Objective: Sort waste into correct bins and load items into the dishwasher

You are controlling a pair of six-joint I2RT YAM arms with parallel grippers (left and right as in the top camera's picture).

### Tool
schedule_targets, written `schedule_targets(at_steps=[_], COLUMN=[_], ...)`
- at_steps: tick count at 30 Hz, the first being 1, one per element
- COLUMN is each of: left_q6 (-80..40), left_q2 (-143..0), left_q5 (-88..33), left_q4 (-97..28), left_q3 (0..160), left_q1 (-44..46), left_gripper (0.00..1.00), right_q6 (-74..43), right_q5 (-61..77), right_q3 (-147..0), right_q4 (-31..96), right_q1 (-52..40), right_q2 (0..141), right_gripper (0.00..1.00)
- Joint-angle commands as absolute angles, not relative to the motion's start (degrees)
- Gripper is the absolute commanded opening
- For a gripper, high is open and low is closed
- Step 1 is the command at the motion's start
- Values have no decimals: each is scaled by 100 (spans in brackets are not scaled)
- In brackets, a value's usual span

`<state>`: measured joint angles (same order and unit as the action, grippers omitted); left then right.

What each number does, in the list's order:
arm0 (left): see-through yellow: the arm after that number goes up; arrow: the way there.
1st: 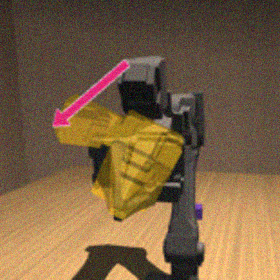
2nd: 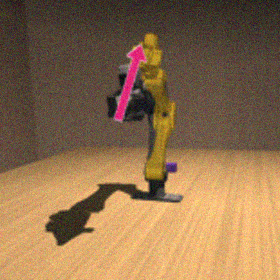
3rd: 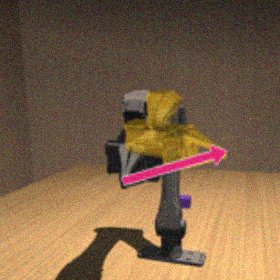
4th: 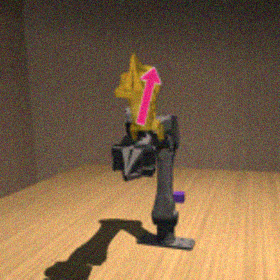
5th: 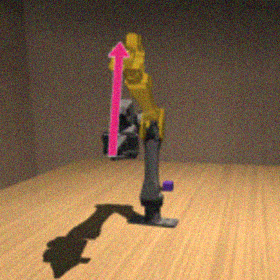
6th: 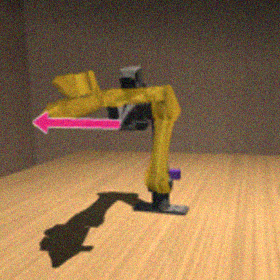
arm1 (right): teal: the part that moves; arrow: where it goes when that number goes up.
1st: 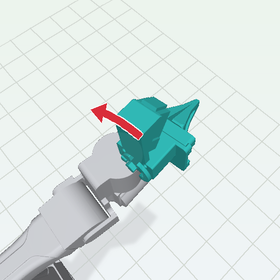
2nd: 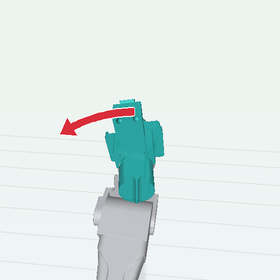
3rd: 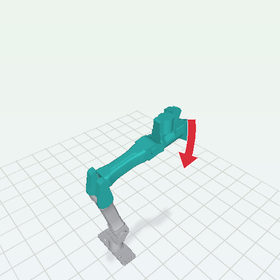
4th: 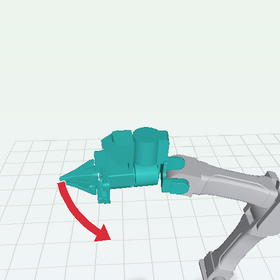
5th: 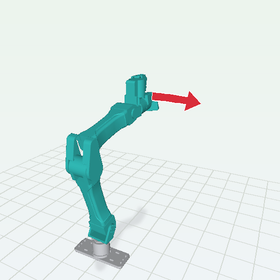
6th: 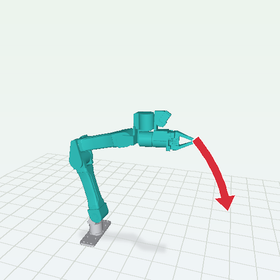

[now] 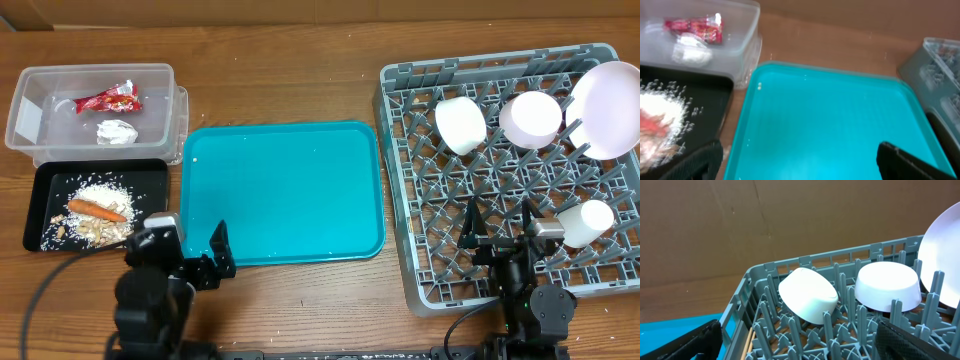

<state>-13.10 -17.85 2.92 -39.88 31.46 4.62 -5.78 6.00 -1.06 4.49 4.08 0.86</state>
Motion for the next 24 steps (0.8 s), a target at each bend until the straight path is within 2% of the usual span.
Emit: schedule_targets(at_steps=[1, 8, 24], left_q6=[-941, -379, -381], left_q2=[-958, -141, -14], left_q5=[-8, 23, -3], left_q4=[-2626, -290, -434], left_q3=[1846, 200, 27], left_q1=[235, 139, 141], left_gripper=[100, 100, 100], right_q6=[-598, -598, -598], right_q5=[626, 626, 626], right_q3=[-49, -49, -49], right_q4=[423, 425, 425], right_q1=[377, 377, 377], right_q2=[71, 71, 71], right_gripper=[100, 100, 100])
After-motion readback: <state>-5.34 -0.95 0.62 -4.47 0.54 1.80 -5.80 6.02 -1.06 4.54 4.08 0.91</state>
